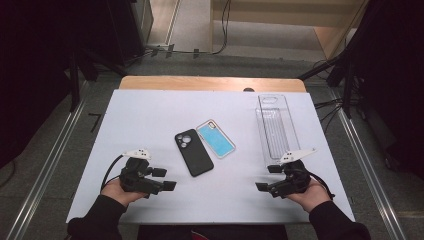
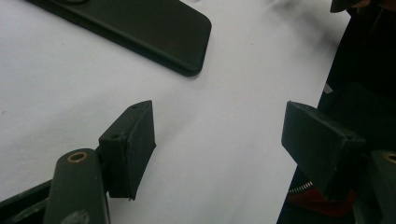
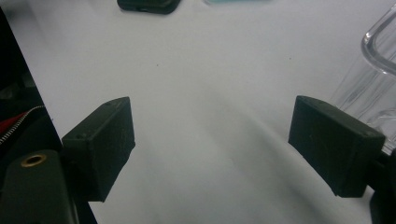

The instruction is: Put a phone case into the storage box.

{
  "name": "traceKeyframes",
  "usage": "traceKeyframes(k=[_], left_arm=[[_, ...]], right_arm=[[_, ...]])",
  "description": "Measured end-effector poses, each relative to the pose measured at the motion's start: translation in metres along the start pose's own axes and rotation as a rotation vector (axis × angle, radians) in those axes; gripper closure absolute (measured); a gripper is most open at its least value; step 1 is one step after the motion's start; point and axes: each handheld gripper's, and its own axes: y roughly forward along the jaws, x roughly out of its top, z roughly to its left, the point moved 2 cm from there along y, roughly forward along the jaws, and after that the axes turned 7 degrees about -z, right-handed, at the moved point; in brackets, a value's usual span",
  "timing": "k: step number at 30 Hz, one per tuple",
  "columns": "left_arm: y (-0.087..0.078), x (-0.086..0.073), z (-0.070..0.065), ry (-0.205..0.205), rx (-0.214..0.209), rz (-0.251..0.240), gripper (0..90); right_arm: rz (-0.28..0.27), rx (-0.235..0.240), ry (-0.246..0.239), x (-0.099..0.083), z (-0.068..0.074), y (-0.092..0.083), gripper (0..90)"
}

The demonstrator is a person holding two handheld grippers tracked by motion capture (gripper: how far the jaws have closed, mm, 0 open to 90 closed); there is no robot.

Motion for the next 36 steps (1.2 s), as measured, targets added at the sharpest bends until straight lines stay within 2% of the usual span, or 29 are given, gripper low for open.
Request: traceKeyframes(k=[6,8,9,13,22,29,32,36], left_arm=[[-0.002,0.0,0.0,0.008,-0.001,-0.006,25.5],[-0.003,0.001,0.002,0.013,-0.016,-0.019,26.3],[-0.003,0.001,0.002,0.013,-0.016,-0.019,28.7],[-0.002,0.002,0.006,0.015,-0.03,-0.014,28.7],[-0.001,0.003,0.007,0.034,-0.018,-0.017,28.7],[-0.002,0.003,0.011,0.023,-0.007,-0.026,28.6],[0.0,0.004,0.011,0.017,-0.003,-0.022,28.5],[0.0,0.005,0.012,0.016,0.002,-0.024,28.5]], right_arm=[[-0.001,0.0,0.002,0.001,0.0,0.0,12.8],[-0.001,0.0,0.008,0.001,-0.001,0.0,12.8],[-0.002,0.003,0.01,0.001,-0.001,0.0,12.8],[-0.012,0.015,0.016,0.002,-0.004,-0.002,12.8],[-0.012,0.004,-0.001,0.0,-0.002,-0.005,12.8],[-0.009,0.001,-0.005,0.001,0.0,-0.001,12.8],[-0.01,0.022,-0.009,0.002,0.001,0.001,12.8],[-0.012,0.018,-0.002,0.003,0.0,0.003,12.8]])
